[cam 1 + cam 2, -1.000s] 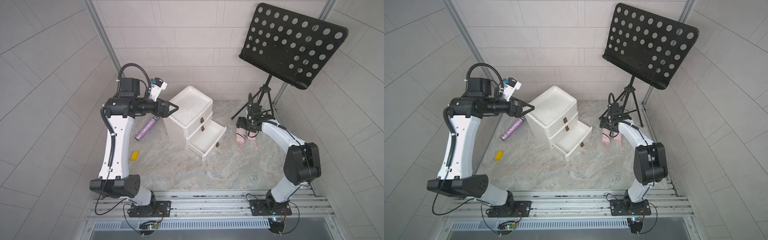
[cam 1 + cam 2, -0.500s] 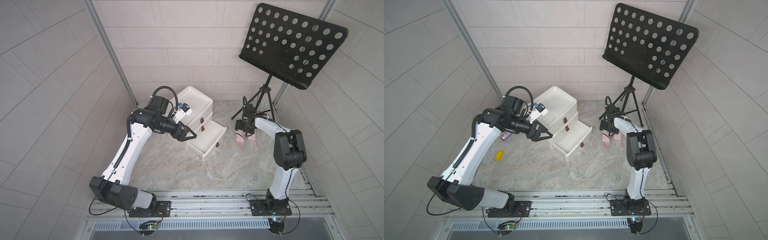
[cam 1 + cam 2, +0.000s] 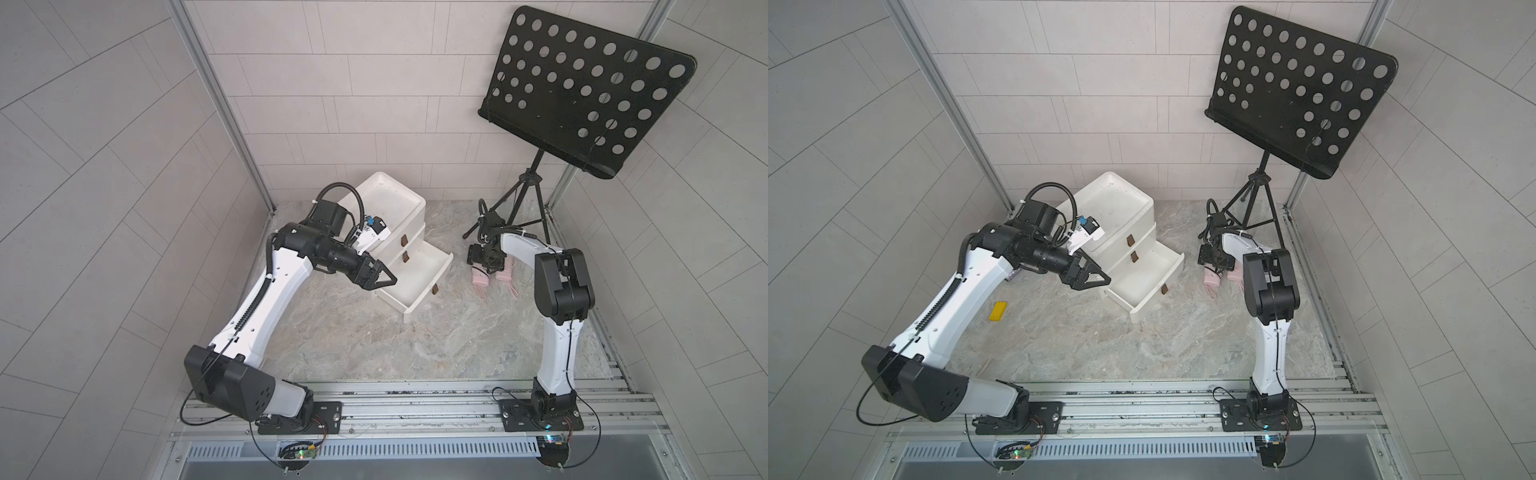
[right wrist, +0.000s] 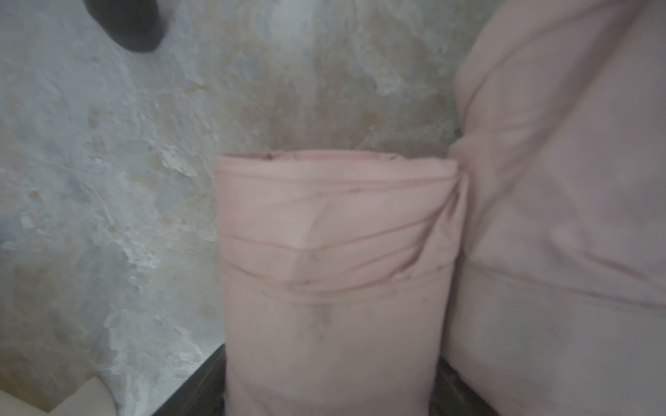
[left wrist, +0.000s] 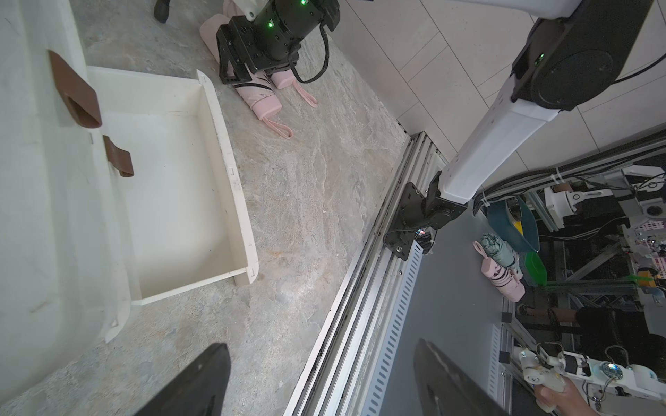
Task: Place the umbrella in the drawer by color
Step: Pick up the umbrella from the center of the board, then place the umbrella in the drawer.
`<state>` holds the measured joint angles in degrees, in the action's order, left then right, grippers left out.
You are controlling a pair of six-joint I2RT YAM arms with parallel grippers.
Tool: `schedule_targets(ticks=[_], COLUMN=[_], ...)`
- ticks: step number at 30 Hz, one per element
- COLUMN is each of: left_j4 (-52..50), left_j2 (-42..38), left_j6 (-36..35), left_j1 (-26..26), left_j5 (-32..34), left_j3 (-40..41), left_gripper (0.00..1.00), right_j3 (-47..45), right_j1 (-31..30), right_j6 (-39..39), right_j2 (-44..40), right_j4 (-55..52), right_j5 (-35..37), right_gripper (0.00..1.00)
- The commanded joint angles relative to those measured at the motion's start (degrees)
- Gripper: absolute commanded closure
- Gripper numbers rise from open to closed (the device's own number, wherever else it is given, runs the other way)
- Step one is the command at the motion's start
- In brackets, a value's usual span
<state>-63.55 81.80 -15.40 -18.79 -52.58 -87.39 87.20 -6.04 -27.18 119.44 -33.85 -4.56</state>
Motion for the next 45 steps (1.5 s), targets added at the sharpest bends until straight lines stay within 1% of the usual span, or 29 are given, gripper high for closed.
schedule_targets(ticks=[1, 3, 9, 11, 15, 23, 31, 34, 38, 41, 45], left_j4=[0.90, 1.34, 2.88, 3.40, 4.44, 5.53, 5.84, 6.05, 6.66, 6.68, 6.85], left_j2=[-1.03, -1.03, -1.09, -1.44, -1.77, -2.43, -3.19, -3.49, -3.76, -3.84, -4.10], left_j6=[-0.46, -0.62, -0.51, -0.44, 0.23, 0.90, 1.69, 1.86, 2.23, 2.31, 2.50], left_j1=[-0.61, -0.81, -0.97, -0.95, -0.93, -0.85, -0.14, 0.35, 0.89, 1.33, 1.65], left_j5=[0.41, 0.88, 2.53, 3.48, 5.64, 8.84, 13.11, 13.77, 14.60, 14.74, 14.55], left_j3=[1.06, 1.56, 3.24, 3.61, 3.90, 3.72, 3.64, 3.71, 4.15, 4.16, 4.42], left_gripper=[0.13, 0.13, 0.14, 0.14, 0.14, 0.14, 0.15, 0.15, 0.15, 0.15, 0.15], right_j3=[-0.16, -0.83, -4.34, -6.30, -9.04, -13.87, -15.20, -14.79, -14.05, -13.58, -13.89], right_j1=[0.15, 0.11, 0.08, -0.02, -0.45, -2.17, -5.26, -6.79, -9.40, -12.31, -14.82], right_j6=[0.57, 0.64, 0.86, 0.68, 0.55, -1.23, -4.23, -5.66, -8.82, -12.66, -21.23], right_j2=[1.58, 1.50, -1.01, -3.49, -7.73, -17.01, -25.04, -27.27, -28.53, -28.23, -25.99], right_j4=[-0.74, -0.06, 2.12, 3.20, 3.79, 4.95, 5.28, 5.28, 6.98, 9.83, 17.04], right_j5=[0.60, 0.36, -1.85, -2.14, -2.74, -5.66, -8.54, -9.38, -11.80, -13.53, -17.50], right_gripper=[0.23, 0.27, 0.54, 0.58, 0.60, 0.61, 0.62, 0.62, 0.62, 0.62, 0.61])
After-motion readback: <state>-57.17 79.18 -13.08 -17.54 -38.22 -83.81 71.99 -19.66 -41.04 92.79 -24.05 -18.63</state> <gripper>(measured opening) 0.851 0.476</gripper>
